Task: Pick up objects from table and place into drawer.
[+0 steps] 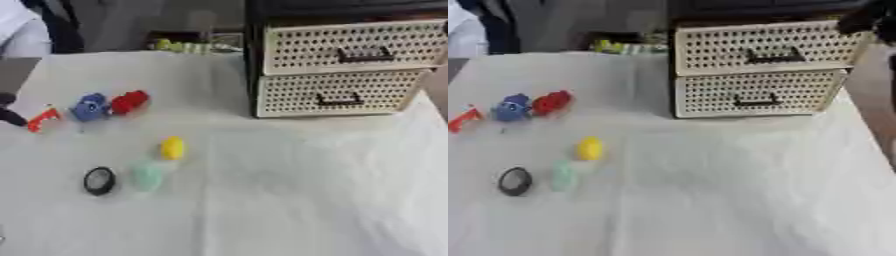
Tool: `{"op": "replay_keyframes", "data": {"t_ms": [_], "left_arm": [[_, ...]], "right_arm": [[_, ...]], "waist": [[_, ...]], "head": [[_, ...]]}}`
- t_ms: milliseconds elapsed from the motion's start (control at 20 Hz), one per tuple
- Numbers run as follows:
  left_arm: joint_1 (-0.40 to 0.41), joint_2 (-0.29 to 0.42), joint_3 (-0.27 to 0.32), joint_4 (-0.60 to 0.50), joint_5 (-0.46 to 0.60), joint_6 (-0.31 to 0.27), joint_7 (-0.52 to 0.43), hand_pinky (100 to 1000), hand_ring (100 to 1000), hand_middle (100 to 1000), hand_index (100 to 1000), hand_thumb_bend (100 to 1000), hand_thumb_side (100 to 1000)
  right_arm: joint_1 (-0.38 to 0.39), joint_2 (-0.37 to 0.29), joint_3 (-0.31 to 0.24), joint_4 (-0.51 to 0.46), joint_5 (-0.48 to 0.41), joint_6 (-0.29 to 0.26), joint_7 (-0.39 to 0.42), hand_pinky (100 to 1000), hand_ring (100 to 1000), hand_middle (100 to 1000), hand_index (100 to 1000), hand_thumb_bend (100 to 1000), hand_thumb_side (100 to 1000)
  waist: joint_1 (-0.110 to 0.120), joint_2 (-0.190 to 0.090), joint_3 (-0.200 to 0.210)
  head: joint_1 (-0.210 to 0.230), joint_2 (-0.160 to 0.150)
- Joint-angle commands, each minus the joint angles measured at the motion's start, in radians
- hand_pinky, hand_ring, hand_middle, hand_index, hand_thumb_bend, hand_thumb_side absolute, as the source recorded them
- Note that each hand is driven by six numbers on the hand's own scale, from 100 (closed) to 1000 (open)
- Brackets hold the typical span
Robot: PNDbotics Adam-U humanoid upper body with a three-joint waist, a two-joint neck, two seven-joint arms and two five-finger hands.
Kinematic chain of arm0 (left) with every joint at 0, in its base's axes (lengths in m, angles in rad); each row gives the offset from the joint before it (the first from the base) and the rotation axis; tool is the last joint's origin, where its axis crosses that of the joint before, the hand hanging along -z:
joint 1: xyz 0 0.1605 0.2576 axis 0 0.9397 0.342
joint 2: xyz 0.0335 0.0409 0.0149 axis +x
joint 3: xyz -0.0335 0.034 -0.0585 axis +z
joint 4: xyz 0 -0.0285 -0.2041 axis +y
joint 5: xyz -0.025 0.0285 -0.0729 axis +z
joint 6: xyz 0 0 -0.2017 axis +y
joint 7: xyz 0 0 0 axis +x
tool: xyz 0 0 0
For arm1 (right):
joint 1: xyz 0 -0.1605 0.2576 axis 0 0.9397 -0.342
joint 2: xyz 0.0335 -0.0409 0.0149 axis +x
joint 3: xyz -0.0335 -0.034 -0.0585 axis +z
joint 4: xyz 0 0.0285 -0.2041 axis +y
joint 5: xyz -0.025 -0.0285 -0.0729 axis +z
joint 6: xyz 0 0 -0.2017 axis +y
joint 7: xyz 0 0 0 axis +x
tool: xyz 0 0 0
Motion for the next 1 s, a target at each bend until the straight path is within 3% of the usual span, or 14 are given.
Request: {"op": "replay_keyframes", "data": {"t_ms": [50, 300, 550, 800, 1000], "left_arm": [[-0.007, 0.027, 0.008, -0.014, -0.01, -0.004, 0.0, 415, 579, 615, 780, 100, 894], [-0.012, 0.032, 0.005, -0.014, -0.017, -0.002, -0.003, 415, 578, 615, 780, 100, 898], [-0.024, 0.04, 0.003, -0.014, -0.022, -0.007, -0.006, 415, 579, 615, 780, 100, 894], [-0.028, 0.043, 0.003, -0.014, -0.034, -0.018, -0.004, 415, 580, 616, 781, 100, 884], [-0.032, 0.039, 0.001, -0.014, -0.037, -0.021, -0.003, 414, 579, 616, 780, 100, 884]], "right_arm": [[-0.007, -0.148, -0.004, -0.017, 0.055, 0.003, 0.076, 594, 590, 520, 811, 101, 1000], [0.003, -0.283, 0.001, -0.017, 0.077, 0.011, 0.161, 570, 572, 508, 810, 106, 1000], [0.006, -0.397, 0.012, -0.017, 0.037, 0.016, 0.272, 516, 523, 472, 808, 129, 1000], [-0.007, -0.46, 0.019, -0.017, 0.018, 0.045, 0.396, 474, 483, 455, 812, 143, 1000], [-0.056, -0.494, 0.037, -0.017, 0.021, 0.047, 0.506, 388, 410, 382, 816, 148, 1000]], "waist": [[-0.007, -0.01, 0.001], [-0.018, 0.003, -0.001], [-0.024, 0.017, -0.008], [-0.018, 0.021, -0.014], [-0.007, 0.027, -0.017]], "head": [[0.005, -0.019], [0.007, -0.032], [0.003, -0.045], [-0.01, -0.054], [-0.024, -0.074]]}}
